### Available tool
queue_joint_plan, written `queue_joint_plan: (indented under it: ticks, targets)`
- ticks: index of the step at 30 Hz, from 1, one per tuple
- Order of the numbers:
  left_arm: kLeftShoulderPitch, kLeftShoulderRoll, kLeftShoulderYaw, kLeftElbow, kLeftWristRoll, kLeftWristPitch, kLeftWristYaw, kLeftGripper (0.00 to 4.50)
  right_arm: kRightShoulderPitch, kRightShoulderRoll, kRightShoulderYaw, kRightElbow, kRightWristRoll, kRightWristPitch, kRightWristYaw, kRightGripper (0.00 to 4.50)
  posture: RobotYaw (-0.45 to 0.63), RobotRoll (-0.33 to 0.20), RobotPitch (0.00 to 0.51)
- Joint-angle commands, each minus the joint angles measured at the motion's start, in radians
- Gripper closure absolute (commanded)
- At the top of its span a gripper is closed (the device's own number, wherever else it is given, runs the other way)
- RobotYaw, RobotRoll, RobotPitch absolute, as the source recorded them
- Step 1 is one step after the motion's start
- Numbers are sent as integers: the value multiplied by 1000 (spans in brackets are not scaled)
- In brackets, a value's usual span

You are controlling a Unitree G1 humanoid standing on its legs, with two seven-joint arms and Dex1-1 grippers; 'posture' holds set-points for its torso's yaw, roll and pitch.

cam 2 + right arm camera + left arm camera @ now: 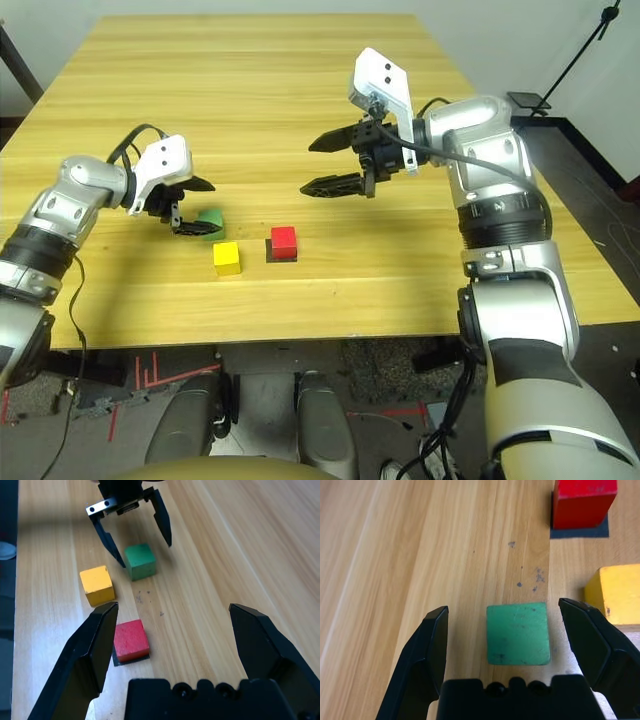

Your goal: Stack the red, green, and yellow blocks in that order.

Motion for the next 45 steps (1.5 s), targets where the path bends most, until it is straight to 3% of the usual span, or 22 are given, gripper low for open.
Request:
queue_joint_plan:
  ticks: [1, 4, 8, 9, 16, 20, 24, 31, 45]
  targets:
    - [-20, -20, -10, 72, 52, -34, 9, 185, 20, -13, -17, -43, 35, 30, -31, 13, 160, -148, 33]
    - [-27, -36, -3, 111, 77, -30, 17, 904, 35, -17, -16, -46, 51, 33, -47, 0, 163, -145, 35]
    - [-37, -47, 7, 135, 93, -25, 19, 2312, 71, -24, -13, -48, 72, 15, -41, 0, 171, -143, 42]
    - [-43, -50, 11, 134, 92, -18, 14, 2432, 81, -27, -11, -51, 80, 12, -33, 0, 177, -141, 46]
    - [-119, -94, 62, -66, 19, 185, -64, 2430, 187, -98, 4, -145, 129, 61, 29, 0, 198, -134, 57]
    - [-102, -144, 40, -302, -17, 351, -89, 2430, 270, -138, -10, -228, 161, 114, 23, 0, 192, -129, 62]
    - [-80, -184, -2, -420, -11, 467, -79, 2430, 305, -151, -12, -261, 173, 128, 1, 0, 175, -124, 66]
    - [-62, -230, -63, -445, 17, 504, -34, 2430, 337, -164, -10, -296, 200, 141, -28, 0, 144, -117, 74]
    - [-48, -231, -108, -389, 54, 460, -17, 2430, 356, -171, -11, -314, 232, 155, -75, 0, 128, -112, 80]
